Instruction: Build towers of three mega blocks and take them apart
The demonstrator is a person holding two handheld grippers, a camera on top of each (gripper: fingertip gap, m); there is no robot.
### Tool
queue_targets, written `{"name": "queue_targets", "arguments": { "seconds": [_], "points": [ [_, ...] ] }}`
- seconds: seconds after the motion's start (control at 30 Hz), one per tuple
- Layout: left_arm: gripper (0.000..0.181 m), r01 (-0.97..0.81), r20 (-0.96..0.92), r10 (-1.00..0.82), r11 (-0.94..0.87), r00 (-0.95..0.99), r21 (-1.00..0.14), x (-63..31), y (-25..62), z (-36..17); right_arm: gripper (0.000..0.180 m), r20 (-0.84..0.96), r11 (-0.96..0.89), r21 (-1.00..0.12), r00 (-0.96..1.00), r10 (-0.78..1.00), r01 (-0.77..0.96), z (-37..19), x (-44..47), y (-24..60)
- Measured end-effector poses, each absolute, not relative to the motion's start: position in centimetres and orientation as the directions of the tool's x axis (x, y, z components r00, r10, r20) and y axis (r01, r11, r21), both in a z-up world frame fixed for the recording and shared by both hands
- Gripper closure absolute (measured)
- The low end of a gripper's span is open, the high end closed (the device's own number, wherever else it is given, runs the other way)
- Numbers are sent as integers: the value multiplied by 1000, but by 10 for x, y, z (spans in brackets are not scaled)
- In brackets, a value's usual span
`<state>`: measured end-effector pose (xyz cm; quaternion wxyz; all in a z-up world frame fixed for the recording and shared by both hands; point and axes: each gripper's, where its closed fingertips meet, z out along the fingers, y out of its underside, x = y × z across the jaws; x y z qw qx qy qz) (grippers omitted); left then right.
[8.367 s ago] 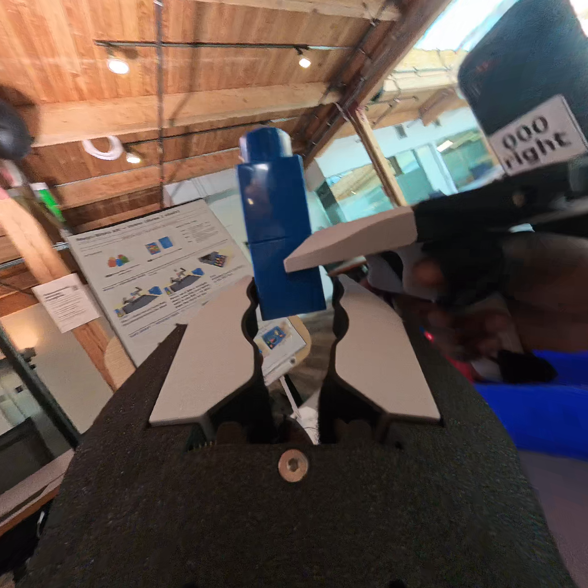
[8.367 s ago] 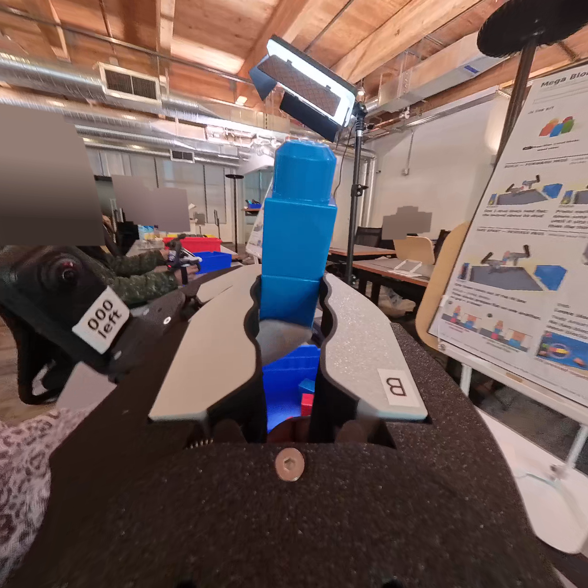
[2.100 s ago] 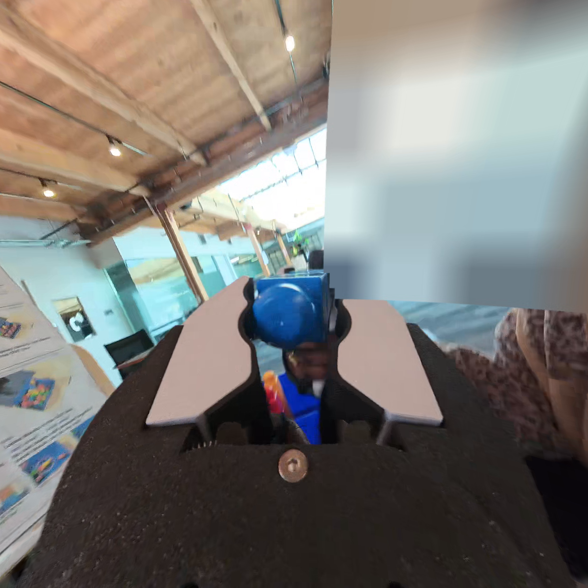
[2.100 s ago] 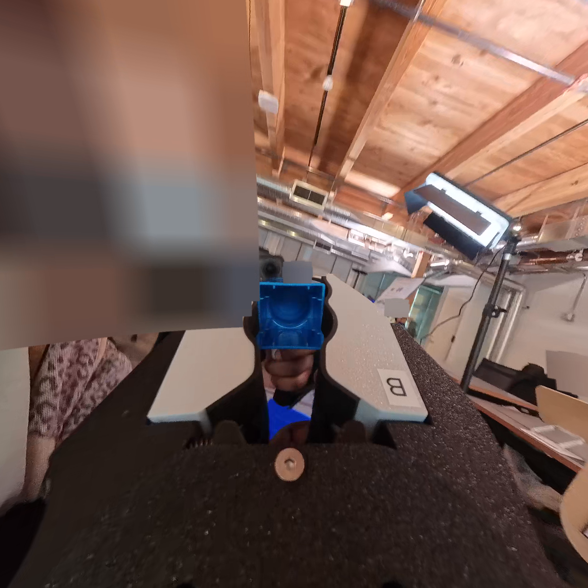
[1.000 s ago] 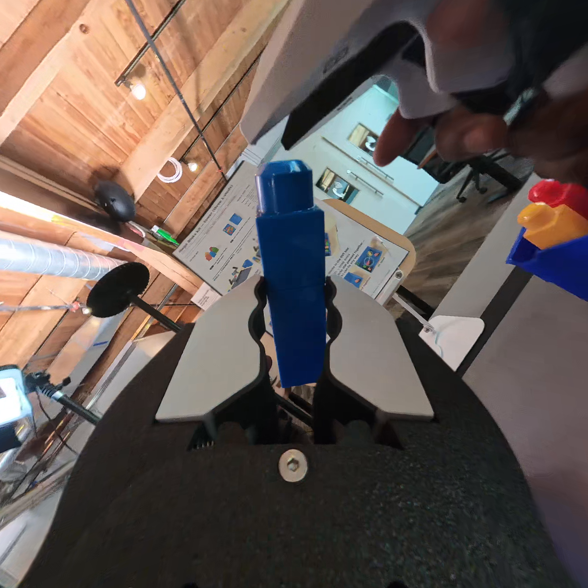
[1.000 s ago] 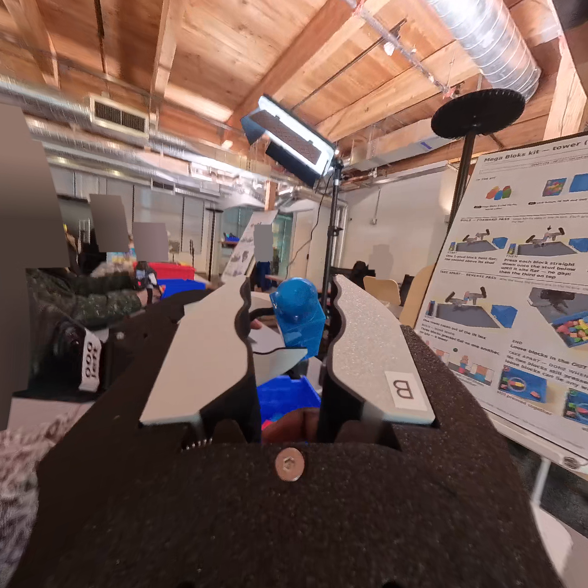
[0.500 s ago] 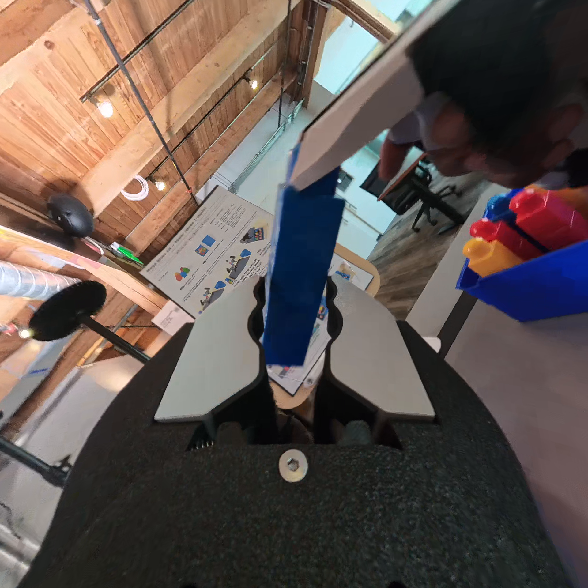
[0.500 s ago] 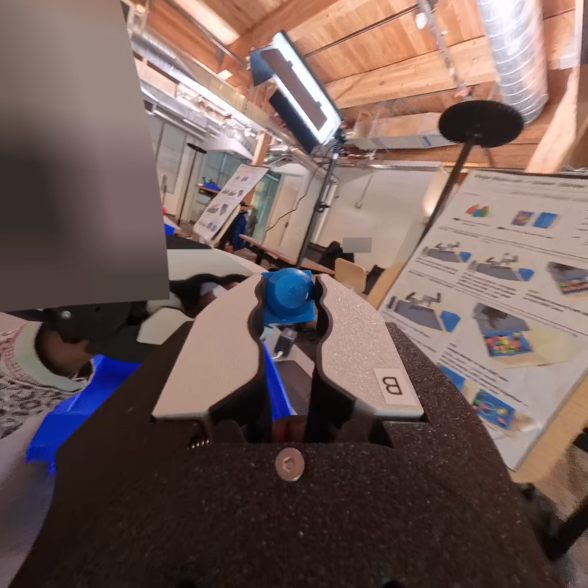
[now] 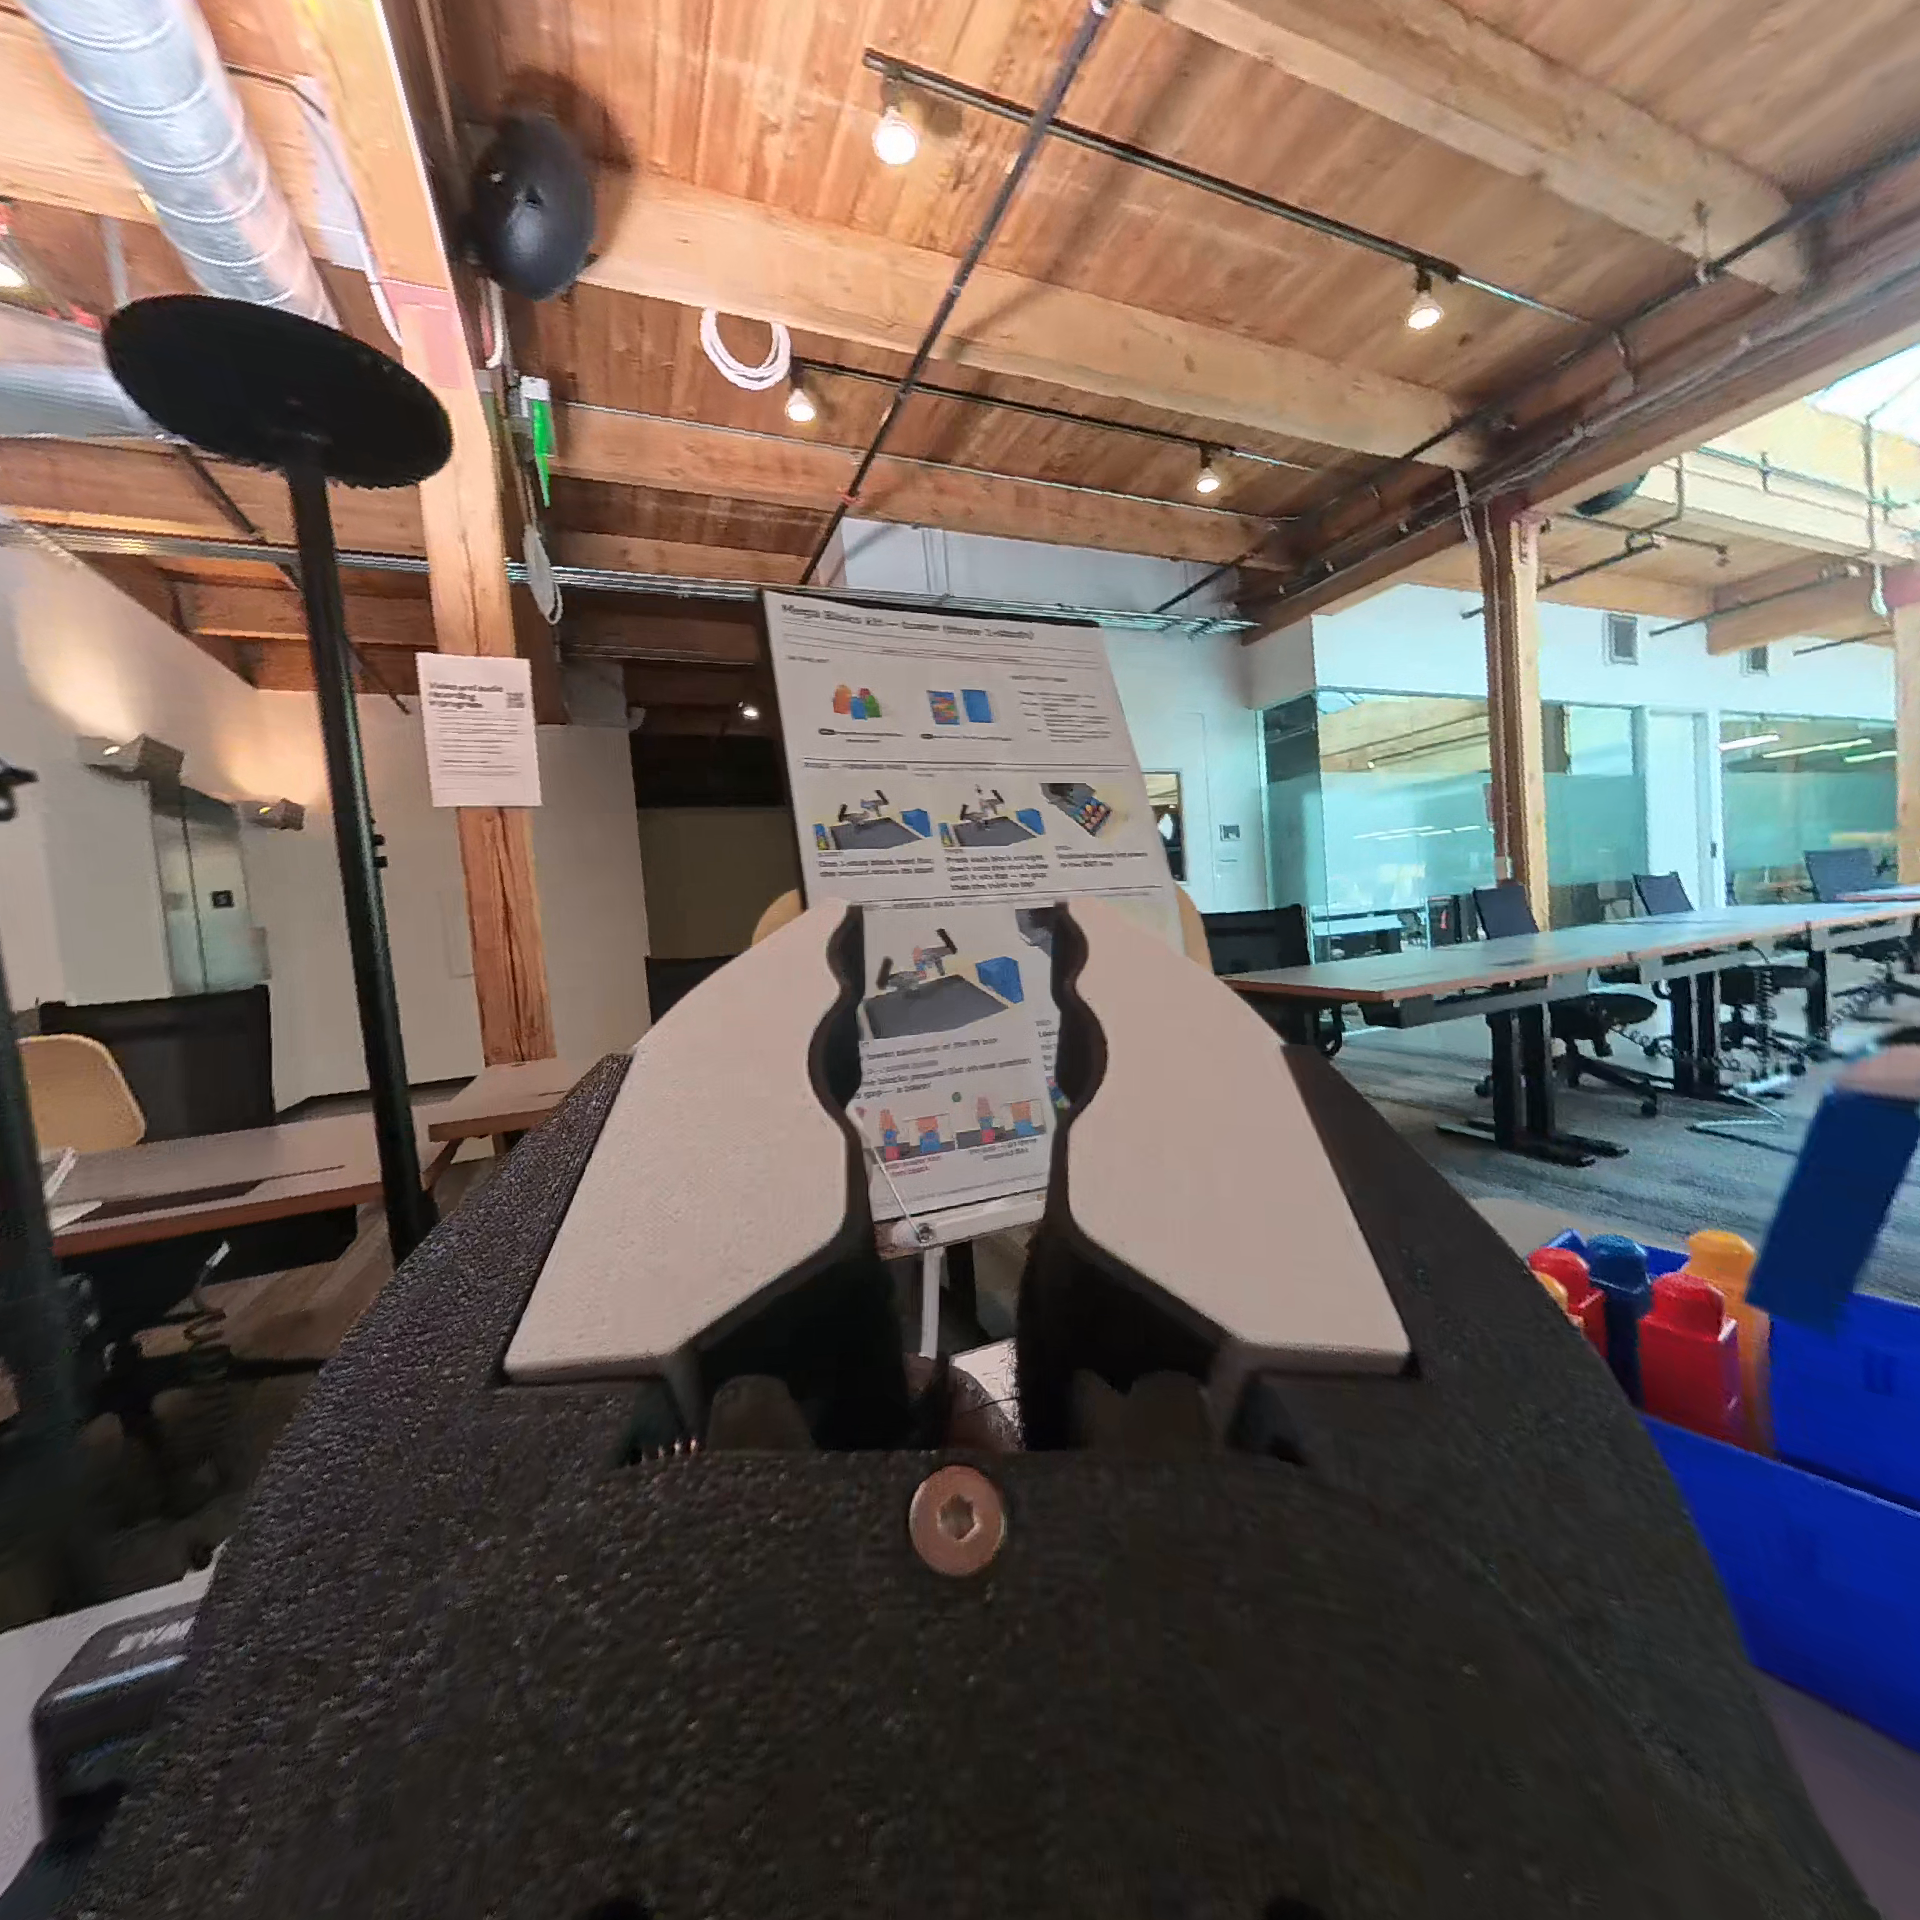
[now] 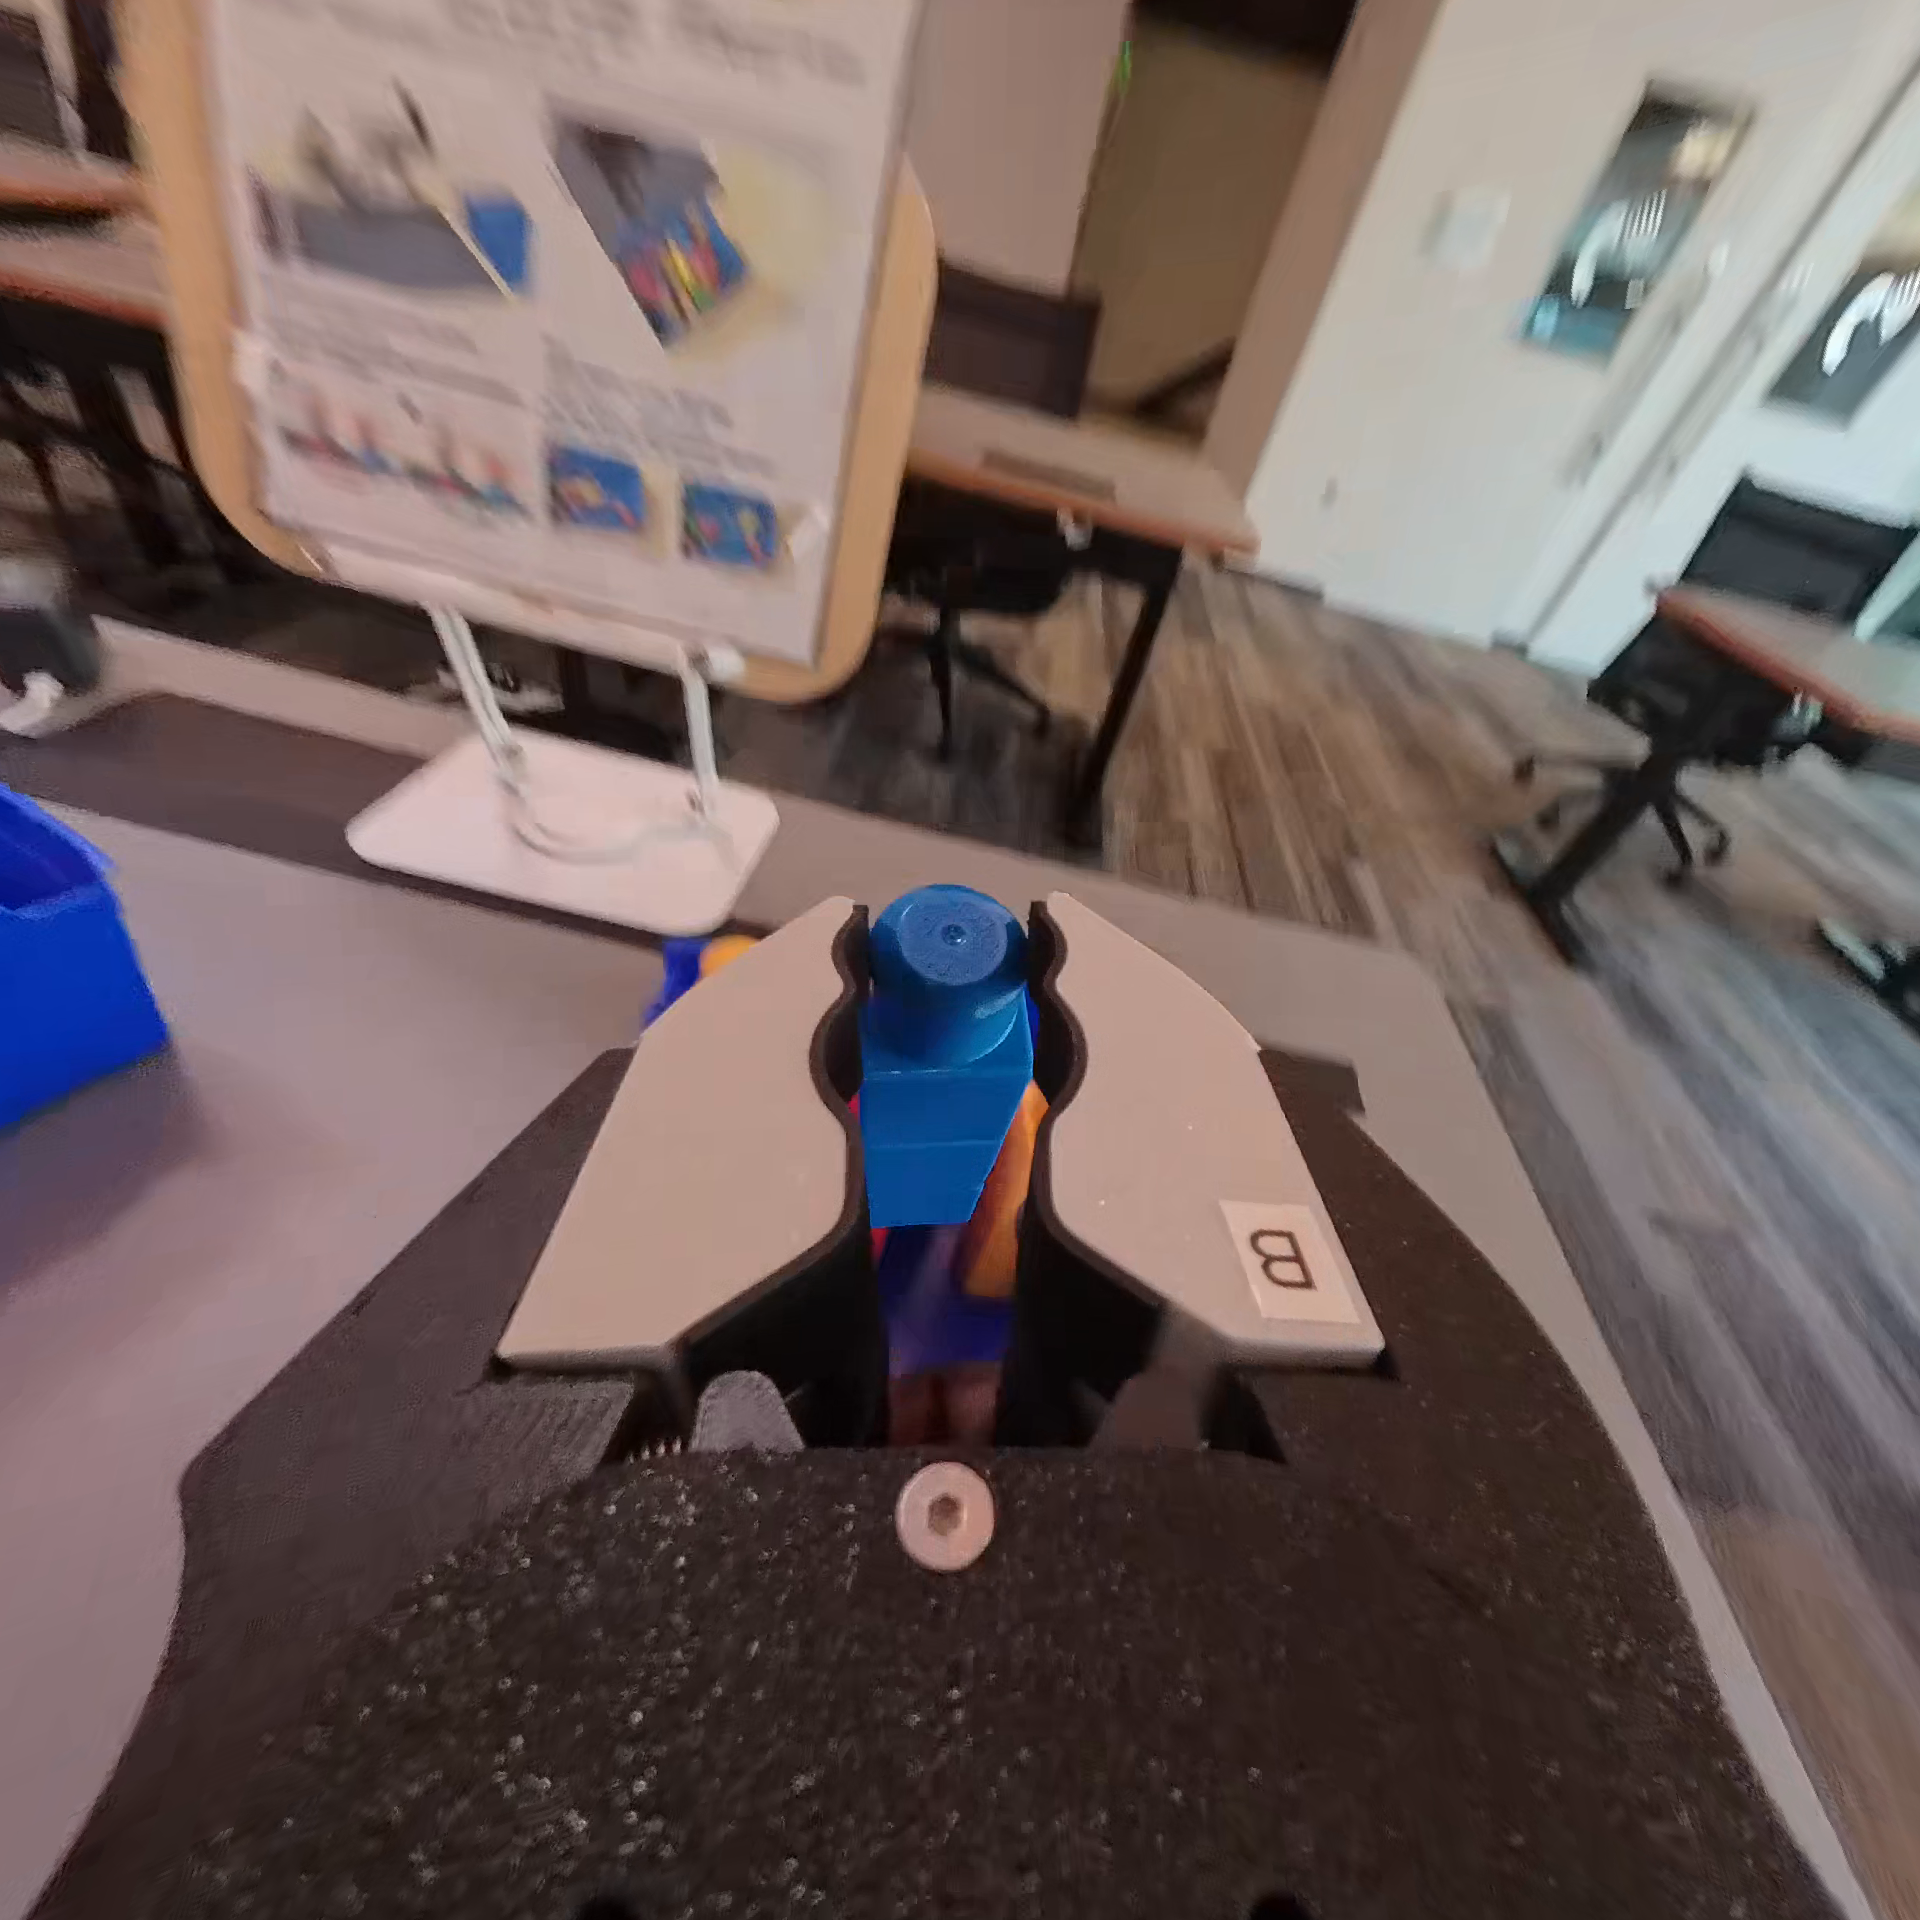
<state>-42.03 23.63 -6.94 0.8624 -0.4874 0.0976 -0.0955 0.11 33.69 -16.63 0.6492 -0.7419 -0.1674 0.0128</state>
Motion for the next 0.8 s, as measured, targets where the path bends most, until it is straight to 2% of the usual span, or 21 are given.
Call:
{"name": "queue_targets", "arguments": {
  "seconds": [0.1,0.33,0.57,0.8],
  "points": [
    [148,70,-50,-222,501,974,-863,-434,237,-71,151,170,-220,-949,953,252,227,-200,18,350],
    [149,46,-69,-210,501,975,-864,-433,238,-72,150,95,-351,-918,963,252,182,-259,31,377],
    [149,9,-101,-202,483,974,-875,-431,241,-76,150,59,-408,-897,961,268,169,-288,29,388],
    [149,6,-103,-220,444,970,-896,-432,245,-82,150,85,-405,-890,950,300,207,-294,20,391]
  ]
}}
